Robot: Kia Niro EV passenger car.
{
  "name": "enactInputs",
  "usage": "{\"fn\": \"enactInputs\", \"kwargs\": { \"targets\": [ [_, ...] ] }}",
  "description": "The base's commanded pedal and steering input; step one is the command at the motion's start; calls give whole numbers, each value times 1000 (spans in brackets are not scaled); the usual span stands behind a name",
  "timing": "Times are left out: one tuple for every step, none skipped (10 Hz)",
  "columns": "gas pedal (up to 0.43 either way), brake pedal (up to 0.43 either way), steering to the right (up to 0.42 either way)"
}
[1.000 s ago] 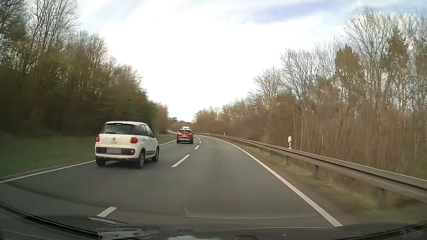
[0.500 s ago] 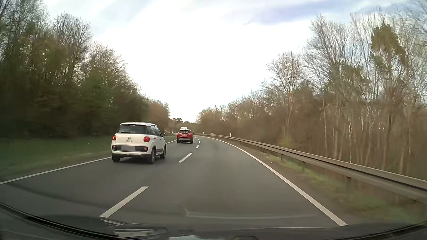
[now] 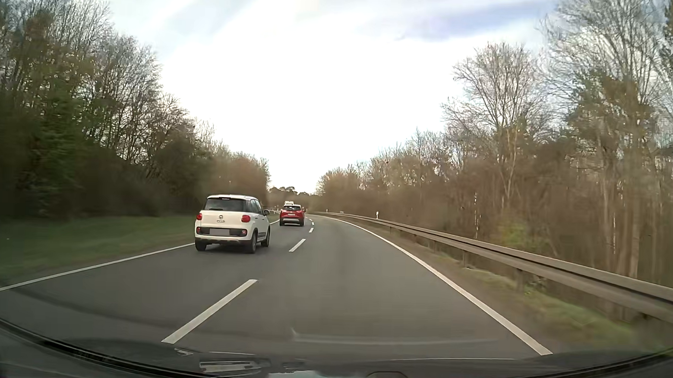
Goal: Follow the waypoints while adhering to traffic rules and regulations
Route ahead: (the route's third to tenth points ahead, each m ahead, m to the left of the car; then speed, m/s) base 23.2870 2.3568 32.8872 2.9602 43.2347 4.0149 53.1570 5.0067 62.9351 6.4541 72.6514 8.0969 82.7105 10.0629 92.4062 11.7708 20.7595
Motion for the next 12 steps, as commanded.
{"fn": "enactInputs", "kwargs": {
  "targets": [
    [157,0,-16],
    [157,0,-18],
    [157,0,-18],
    [157,0,-19],
    [157,0,-19],
    [157,0,-19],
    [157,0,-19],
    [157,0,-19],
    [157,0,-19],
    [157,0,-19],
    [157,0,-20],
    [157,0,-20]
  ]
}}
